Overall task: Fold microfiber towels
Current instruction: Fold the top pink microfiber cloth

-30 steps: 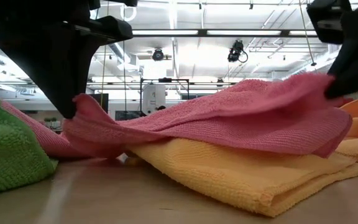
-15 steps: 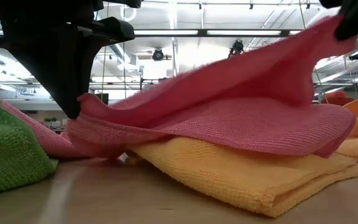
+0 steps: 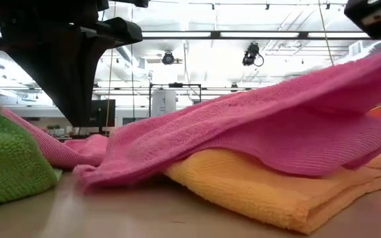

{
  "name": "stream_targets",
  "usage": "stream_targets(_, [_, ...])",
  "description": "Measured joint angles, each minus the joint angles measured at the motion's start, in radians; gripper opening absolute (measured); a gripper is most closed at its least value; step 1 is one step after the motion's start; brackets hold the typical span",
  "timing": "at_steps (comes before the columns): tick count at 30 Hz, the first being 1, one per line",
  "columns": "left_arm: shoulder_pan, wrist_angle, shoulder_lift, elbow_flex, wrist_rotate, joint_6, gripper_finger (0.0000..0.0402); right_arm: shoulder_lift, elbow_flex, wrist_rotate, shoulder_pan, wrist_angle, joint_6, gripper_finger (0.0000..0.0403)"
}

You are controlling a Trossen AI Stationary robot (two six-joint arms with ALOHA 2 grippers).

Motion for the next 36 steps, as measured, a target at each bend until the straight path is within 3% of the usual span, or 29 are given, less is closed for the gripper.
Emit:
stream_targets(4, [0.000, 0.005, 0.000, 0.000, 0.000, 0.000, 0.0016, 0.000, -0.037, -0.001, -0.013, 0.061, 0.003, 0.0019])
stream_targets(14, [-0.058, 0.105, 0.053, 0.000, -0.031, 0.167, 0.0146, 0.000, -0.083, -0.040, -0.015, 0.124, 0.057, 0.0076])
stream_targets(19, [-0.051, 0.103, 0.121, 0.000, -0.101, 0.214, 0.0175, 0.000, -0.083, -0.057, -0.014, 0.123, 0.091, 0.0107])
stream_targets(23, [-0.055, 0.104, 0.145, 0.003, -0.192, 0.258, 0.0174, 0.000, -0.083, -0.057, -0.014, 0.120, 0.097, 0.0117])
stream_targets(29, [-0.060, 0.107, 0.146, 0.003, -0.190, 0.250, 0.0142, 0.000, -0.083, -0.057, -0.014, 0.120, 0.096, 0.0115])
stream_targets(36, [-0.065, 0.088, 0.145, 0.004, -0.067, 0.120, 0.0104, 0.000, -0.083, -0.060, -0.010, 0.120, 0.098, 0.0115])
